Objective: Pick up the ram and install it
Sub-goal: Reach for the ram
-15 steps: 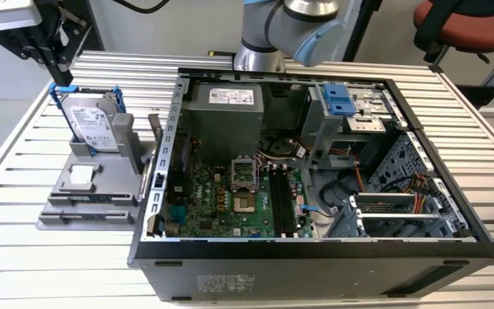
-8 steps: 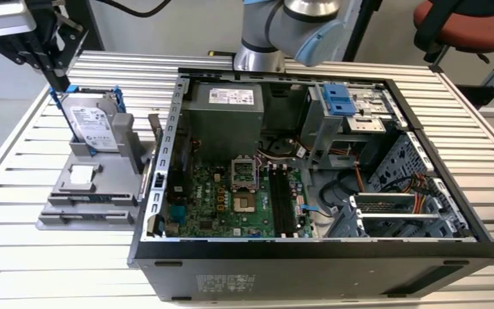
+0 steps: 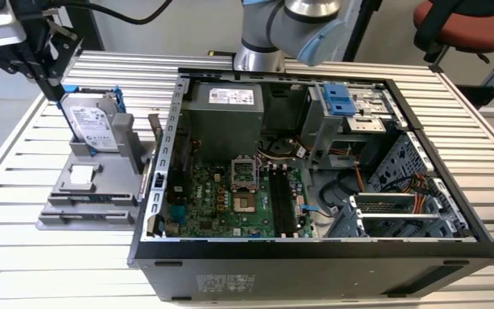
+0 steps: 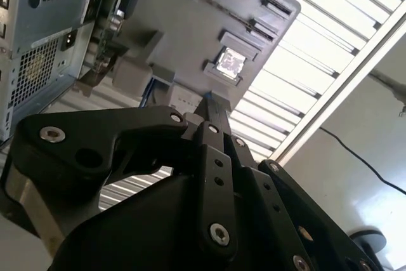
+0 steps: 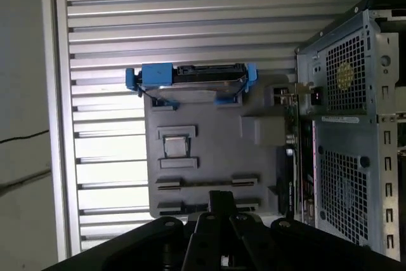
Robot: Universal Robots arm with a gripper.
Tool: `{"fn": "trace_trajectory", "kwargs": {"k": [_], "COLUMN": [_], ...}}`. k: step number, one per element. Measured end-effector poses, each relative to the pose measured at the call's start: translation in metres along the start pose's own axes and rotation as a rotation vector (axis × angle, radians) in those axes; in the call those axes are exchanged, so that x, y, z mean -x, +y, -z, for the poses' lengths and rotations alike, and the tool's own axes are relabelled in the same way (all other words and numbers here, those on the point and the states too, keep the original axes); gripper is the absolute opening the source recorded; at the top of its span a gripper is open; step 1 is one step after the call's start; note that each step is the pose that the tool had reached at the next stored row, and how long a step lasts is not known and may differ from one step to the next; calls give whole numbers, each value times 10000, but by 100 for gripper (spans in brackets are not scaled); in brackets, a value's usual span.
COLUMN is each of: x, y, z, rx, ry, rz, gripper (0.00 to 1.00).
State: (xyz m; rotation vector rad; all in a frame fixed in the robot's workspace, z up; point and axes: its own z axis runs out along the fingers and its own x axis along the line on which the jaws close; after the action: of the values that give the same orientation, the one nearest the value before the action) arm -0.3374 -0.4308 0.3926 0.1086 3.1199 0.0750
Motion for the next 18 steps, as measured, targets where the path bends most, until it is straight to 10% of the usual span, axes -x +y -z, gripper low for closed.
{"fn": "trace_trajectory", "kwargs": {"k": [18], "x": [24], "y": [-352], "z": [16], "rx": [1], "ry": [-1], "rz": [0], "gripper": [0]}}
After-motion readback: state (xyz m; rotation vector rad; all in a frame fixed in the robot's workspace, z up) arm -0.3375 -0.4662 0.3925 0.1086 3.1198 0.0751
